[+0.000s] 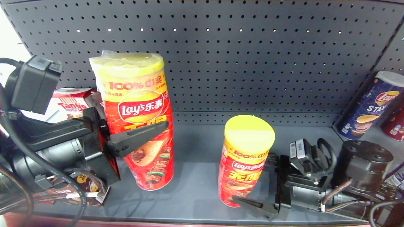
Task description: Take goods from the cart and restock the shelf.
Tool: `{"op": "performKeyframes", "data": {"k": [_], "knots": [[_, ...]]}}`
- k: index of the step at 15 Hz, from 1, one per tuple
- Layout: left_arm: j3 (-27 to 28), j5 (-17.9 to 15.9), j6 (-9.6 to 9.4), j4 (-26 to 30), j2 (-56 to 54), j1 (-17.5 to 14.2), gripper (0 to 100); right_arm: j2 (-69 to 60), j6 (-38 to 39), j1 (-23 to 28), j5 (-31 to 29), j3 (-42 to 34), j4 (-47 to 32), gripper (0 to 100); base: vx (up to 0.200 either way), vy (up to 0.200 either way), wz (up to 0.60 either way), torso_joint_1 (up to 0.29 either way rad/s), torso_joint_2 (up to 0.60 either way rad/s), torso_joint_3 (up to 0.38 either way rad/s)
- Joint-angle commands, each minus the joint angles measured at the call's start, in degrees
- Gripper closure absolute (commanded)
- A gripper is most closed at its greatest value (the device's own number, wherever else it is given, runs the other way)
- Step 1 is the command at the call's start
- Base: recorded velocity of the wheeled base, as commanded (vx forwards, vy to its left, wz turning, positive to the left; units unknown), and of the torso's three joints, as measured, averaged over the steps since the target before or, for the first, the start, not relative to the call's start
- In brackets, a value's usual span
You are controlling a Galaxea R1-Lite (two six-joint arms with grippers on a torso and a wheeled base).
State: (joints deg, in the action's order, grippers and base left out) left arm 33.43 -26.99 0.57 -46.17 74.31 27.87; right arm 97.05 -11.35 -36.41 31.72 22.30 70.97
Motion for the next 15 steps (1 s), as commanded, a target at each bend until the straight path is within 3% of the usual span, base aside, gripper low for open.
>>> {"op": "performKeyframes", "data": {"k": [1, 4, 8, 12, 15], "knots": [[0.4, 0.0, 0.04, -0.1, -0.1, 0.0, 100, -9.1, 0.1, 2.5, -0.3, -4.2, -0.5, 0, 0.0, 0.0, 0.0, 0.0, 0.0, 0.0], [0.4, -0.1, -0.05, -0.1, -0.1, 0.1, 100, -19.1, 0.1, 6.0, -2.6, -6.9, -4.3, 0, 0.0, 0.0, 0.0, 0.0, 0.0, 0.0], [0.7, -0.1, -0.05, -0.1, -0.2, 0.2, 100, -40.9, 2.7, 9.9, -15.7, -13.5, -18.6, 0, 0.0, 0.0, 0.0, 0.0, 0.0, 0.0], [1.3, -0.1, -0.13, -0.1, -0.1, 0.3, 100, -58.6, 4.5, 16.3, -22.2, -22.2, -26.1, 0, 0.0, 0.0, 0.0, 0.0, 0.0, 0.0], [1.3, -0.1, -0.13, -0.1, -0.2, 0.4, 100, -81.7, 7.8, 21.5, -28.9, -22.3, -50.5, 0, 0.0, 0.0, 0.0, 0.0, 0.0, 0.0]]}}
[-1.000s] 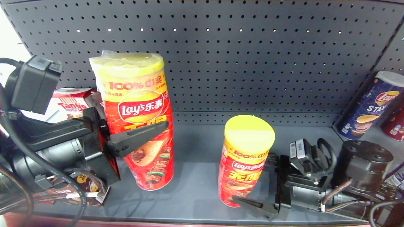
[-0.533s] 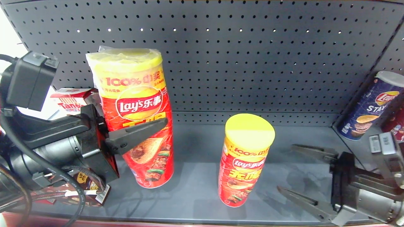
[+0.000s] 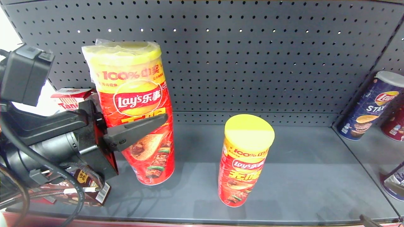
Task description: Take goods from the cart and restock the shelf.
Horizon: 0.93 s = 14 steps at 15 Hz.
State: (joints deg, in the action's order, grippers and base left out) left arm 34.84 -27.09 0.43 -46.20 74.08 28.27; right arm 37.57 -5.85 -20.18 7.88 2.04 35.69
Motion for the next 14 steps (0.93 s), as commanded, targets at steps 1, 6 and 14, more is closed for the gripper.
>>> {"op": "performKeyframes", "data": {"k": [1, 6, 14], "knots": [[-0.3, 0.0, 0.01, 0.0, 0.0, 0.0, 100, -27.2, 2.7, 6.1, -5.7, -2.0, -20.5, 0, 0.0, 0.0, 0.0, 0.0, 0.0, 0.0], [-1.2, -0.1, -0.08, 0.1, -0.9, 0.0, 100, -32.0, 4.4, 7.1, -14.6, -2.0, -32.4, 0, 0.0, 0.0, 0.0, 0.0, 0.0, 0.0], [-2.1, -0.8, -0.16, 0.1, -1.1, 2.2, 100, -31.9, 2.3, 7.1, -15.3, -2.0, -32.3, 0, 0.0, 0.0, 0.0, 0.0, 0.0, 0.0]]}}
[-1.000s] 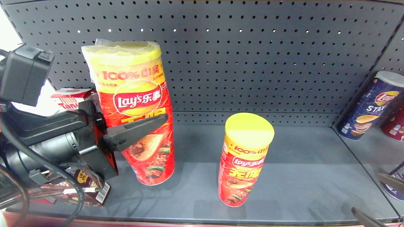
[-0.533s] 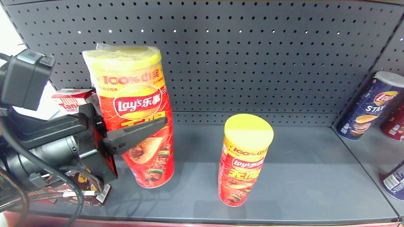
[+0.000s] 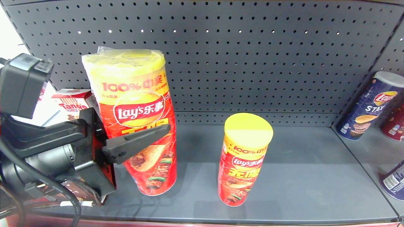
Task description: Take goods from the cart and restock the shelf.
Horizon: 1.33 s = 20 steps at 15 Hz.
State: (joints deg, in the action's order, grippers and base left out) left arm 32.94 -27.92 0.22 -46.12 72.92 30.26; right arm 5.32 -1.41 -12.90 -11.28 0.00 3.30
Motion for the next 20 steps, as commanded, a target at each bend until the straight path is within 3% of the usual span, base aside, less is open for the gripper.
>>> {"op": "performKeyframes", "data": {"k": [1, 3, 5, 14, 18, 20], "knots": [[-0.3, -0.3, 0.04, 0.0, 0.0, 0.2, 100, 0.3, -3.0, -0.4, 9.3, 0.0, 0.2, 0, 0.0, 0.0, 0.0, 0.0, 0.0, 0.0], [-0.4, -0.8, 0.04, 0.1, 0.0, 0.2, 100, 0.3, -2.6, -0.4, 14.7, 0.0, -0.8, 0, 0.0, 0.0, 0.0, 0.0, 0.0, 0.0], [-0.5, -0.8, 0.04, 0.1, 0.0, 0.2, 100, 0.4, 1.0, -0.4, 12.2, 0.1, -3.4, 0, 0.0, 0.0, 0.0, 0.0, 0.0, 0.0], [1.4, -0.1, -0.13, 0.9, 0.1, -0.4, 100, 0.3, 1.4, -0.4, 11.7, 0.1, -3.4, 0, 0.0, 0.0, 0.0, 0.0, 0.0, 0.0], [4.2, 0.8, 0.22, 1.1, 3.2, -0.6, 100, 0.3, 1.5, -0.4, 11.7, 0.1, -3.4, 0, 0.0, 0.0, 0.0, 0.0, 0.0, 0.0], [5.9, 0.5, 1.36, 1.3, 5.3, 0.6, 100, 0.3, 1.4, -0.4, 11.7, 0.1, -3.4, 0, 0.0, 0.0, 0.0, 0.0, 0.0, 0.0]]}}
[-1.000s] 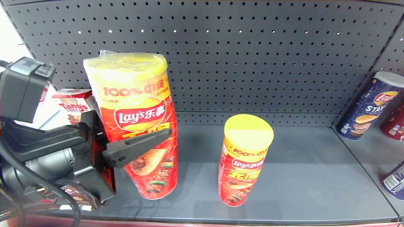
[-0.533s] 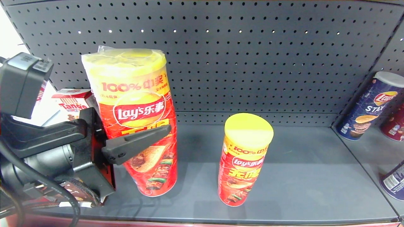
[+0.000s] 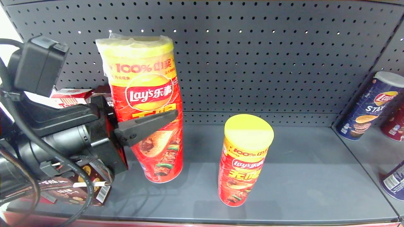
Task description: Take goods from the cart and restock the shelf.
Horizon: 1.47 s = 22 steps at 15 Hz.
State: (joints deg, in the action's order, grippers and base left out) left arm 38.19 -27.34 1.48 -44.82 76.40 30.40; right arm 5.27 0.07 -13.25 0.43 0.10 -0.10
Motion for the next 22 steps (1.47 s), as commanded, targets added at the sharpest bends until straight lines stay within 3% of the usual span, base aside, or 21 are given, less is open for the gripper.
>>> {"op": "performKeyframes", "data": {"k": [1, 5, 10, 12, 15, 19, 22], "knots": [[0.9, 0.0, 0.46, -0.3, 2.8, 0.5, 100, 0.4, 0.0, 0.0, 0.0, 0.0, 0.0, 0, 0.0, 0.0, 0.0, 0.0, 0.0, 0.0], [3.5, 1.8, -0.33, 2.1, 6.9, -0.2, 100, 0.4, 0.0, 0.0, 0.0, 0.0, 0.0, 0, 0.0, 0.0, 0.0, 0.0, 0.0, 0.0], [9.4, 2.0, -0.51, 0.2, 13.5, -0.3, 100, 0.4, -0.1, 0.0, 0.0, 0.0, 0.0, 0, 0.0, 0.0, 0.0, 0.0, 0.0, 0.0], [12.8, 2.0, -2.18, -6.2, 19.7, -0.3, 100, 0.4, 0.0, 0.0, 0.0, 0.0, 0.0, 0, 0.0, 0.0, 0.0, 0.0, 0.0, 0.0], [13.0, 1.9, -1.83, -15.6, 25.9, -0.3, 100, 0.4, -0.1, 0.0, 0.0, 0.0, 0.0, 0, 0.0, 0.0, 0.0, 0.0, 0.0, 0.0], [13.7, 1.7, -1.91, -21.3, 31.3, -0.2, 100, 0.4, 0.0, 0.0, 0.0, 0.0, 0.0, 0, 0.0, 0.0, 0.0, 0.0, 0.0, 0.0], [14.8, 1.5, -2.09, -21.9, 33.5, -0.5, 100, 0.4, 0.0, 0.0, 0.0, 0.0, 0.0, 0, 0.0, 0.0, 0.0, 0.0, 0.0, 0.0]]}}
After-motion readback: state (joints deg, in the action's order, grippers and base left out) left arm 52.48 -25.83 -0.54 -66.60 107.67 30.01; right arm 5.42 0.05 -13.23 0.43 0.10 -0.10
